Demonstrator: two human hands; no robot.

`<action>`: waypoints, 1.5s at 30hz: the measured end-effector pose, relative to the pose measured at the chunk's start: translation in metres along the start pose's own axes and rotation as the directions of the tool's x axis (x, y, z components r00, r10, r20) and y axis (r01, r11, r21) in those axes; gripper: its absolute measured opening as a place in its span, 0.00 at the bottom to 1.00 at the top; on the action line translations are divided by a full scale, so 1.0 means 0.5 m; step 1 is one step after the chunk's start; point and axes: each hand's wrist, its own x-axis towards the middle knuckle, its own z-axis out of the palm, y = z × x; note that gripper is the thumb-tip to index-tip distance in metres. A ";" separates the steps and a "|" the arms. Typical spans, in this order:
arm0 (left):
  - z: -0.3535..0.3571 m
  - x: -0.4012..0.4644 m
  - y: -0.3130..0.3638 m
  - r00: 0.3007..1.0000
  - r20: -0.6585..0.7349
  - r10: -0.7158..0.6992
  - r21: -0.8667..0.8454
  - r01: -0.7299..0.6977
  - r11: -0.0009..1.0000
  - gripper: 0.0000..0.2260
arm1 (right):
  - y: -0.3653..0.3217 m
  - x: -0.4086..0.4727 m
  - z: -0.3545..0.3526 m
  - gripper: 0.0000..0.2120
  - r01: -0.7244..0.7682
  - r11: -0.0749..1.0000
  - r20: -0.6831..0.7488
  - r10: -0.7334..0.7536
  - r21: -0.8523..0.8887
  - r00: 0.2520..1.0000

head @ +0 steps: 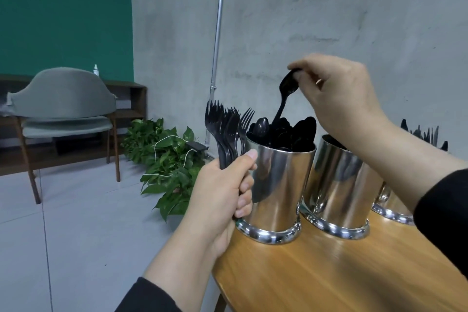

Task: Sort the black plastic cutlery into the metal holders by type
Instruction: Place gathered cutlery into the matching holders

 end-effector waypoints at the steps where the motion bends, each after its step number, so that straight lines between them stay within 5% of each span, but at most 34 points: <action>1: 0.002 -0.001 0.000 1.000 0.002 -0.008 0.000 0.008 1.000 0.10 | 0.001 -0.007 0.005 0.08 0.036 0.999 0.049 -0.036 -0.010 0.998; 6: 0.017 -0.006 0.002 0.999 0.033 -0.021 -0.005 0.021 1.000 0.10 | -0.008 -0.051 0.028 0.10 0.107 0.990 0.484 -0.050 -0.091 0.874; 10: 0.036 -0.016 0.007 0.993 0.108 -0.037 0.028 0.034 0.999 0.12 | -0.055 -0.050 -0.029 0.17 -0.205 0.964 0.323 0.141 0.172 0.936; 14: 0.079 -0.029 -0.002 0.959 0.260 -0.114 0.025 0.111 0.994 0.11 | -0.102 -0.076 -0.083 0.20 -0.523 0.743 0.529 0.269 0.418 0.805; 19: 0.144 -0.039 -0.026 0.847 0.441 -0.298 0.151 0.258 0.954 0.13 | -0.071 -0.128 -0.140 0.14 -0.641 0.630 0.548 0.377 0.439 0.747; 24: 0.212 -0.042 -0.067 0.781 0.467 -0.416 0.350 0.269 0.898 0.12 | -0.015 -0.187 -0.193 0.06 -0.692 0.620 0.571 0.436 0.370 0.696; 30: 0.277 -0.023 -0.104 0.907 0.376 -0.191 0.325 0.064 0.944 0.10 | 0.065 -0.214 -0.237 0.07 -0.734 0.624 0.461 0.585 0.270 0.667; 33: 0.295 -0.014 -0.106 0.914 0.362 -0.181 0.360 0.042 0.932 0.10 | 0.086 -0.216 -0.245 0.11 -0.731 0.626 0.474 0.574 0.272 0.668; 39: 0.315 0.008 -0.113 0.897 0.386 -0.215 0.434 0.029 0.900 0.12 | 0.117 -0.212 -0.250 0.03 -0.749 0.612 0.515 0.571 0.252 0.640; 42: 0.320 0.024 -0.114 0.917 0.383 -0.115 0.380 -0.042 0.924 0.10 | 0.134 -0.188 -0.253 0.04 -0.706 0.669 0.420 0.587 0.230 0.693; 45: 0.316 0.050 -0.122 0.969 0.220 0.112 0.389 -0.192 0.901 0.14 | 0.157 -0.141 -0.268 0.04 -0.623 0.757 0.232 0.582 0.194 0.779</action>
